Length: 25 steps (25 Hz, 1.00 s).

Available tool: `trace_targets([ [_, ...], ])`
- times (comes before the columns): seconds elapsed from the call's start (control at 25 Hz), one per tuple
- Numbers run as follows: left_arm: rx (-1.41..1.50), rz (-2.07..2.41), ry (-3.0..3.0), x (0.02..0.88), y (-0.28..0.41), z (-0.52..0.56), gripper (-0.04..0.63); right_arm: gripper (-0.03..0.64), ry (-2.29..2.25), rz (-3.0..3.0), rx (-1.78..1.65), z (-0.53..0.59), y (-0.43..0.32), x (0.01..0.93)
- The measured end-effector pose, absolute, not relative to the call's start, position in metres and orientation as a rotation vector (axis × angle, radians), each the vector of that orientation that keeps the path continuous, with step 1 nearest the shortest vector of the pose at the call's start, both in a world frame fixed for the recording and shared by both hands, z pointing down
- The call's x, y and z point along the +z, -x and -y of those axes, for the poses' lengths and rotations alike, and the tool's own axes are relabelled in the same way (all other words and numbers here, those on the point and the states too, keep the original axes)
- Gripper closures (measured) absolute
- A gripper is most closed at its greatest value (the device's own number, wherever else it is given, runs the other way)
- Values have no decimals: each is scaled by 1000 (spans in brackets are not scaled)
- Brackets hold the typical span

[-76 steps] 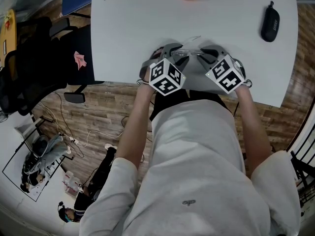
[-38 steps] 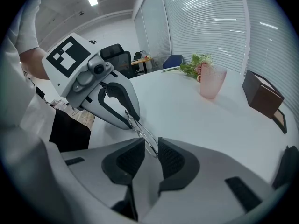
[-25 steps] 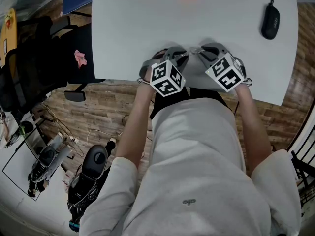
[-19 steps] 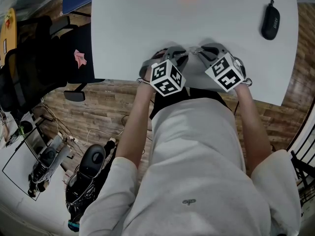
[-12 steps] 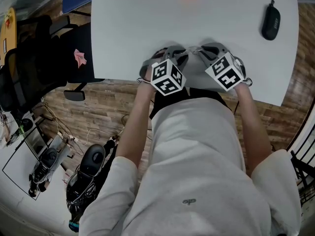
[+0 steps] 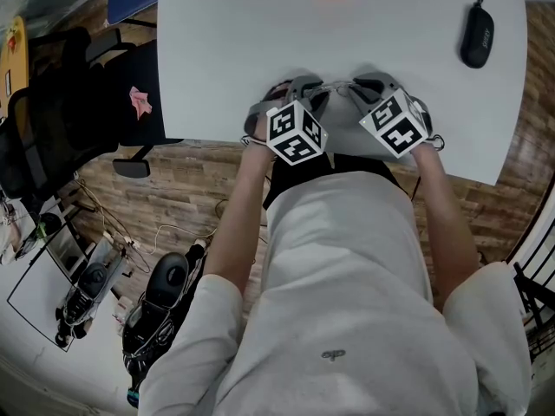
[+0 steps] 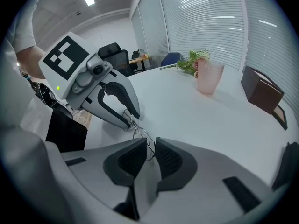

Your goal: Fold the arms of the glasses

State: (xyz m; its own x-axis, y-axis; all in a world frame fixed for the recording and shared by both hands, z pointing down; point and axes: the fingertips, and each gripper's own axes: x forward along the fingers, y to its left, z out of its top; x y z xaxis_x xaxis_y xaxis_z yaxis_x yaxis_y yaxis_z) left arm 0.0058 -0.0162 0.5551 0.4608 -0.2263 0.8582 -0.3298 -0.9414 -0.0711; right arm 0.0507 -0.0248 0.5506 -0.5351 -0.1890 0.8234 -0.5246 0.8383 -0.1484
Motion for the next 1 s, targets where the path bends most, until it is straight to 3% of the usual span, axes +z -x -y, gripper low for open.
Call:
trace_targets([
  [1.0, 1407, 617, -2510, 546, 21, 10, 499, 535, -640, 2084, 538, 20, -64, 559],
])
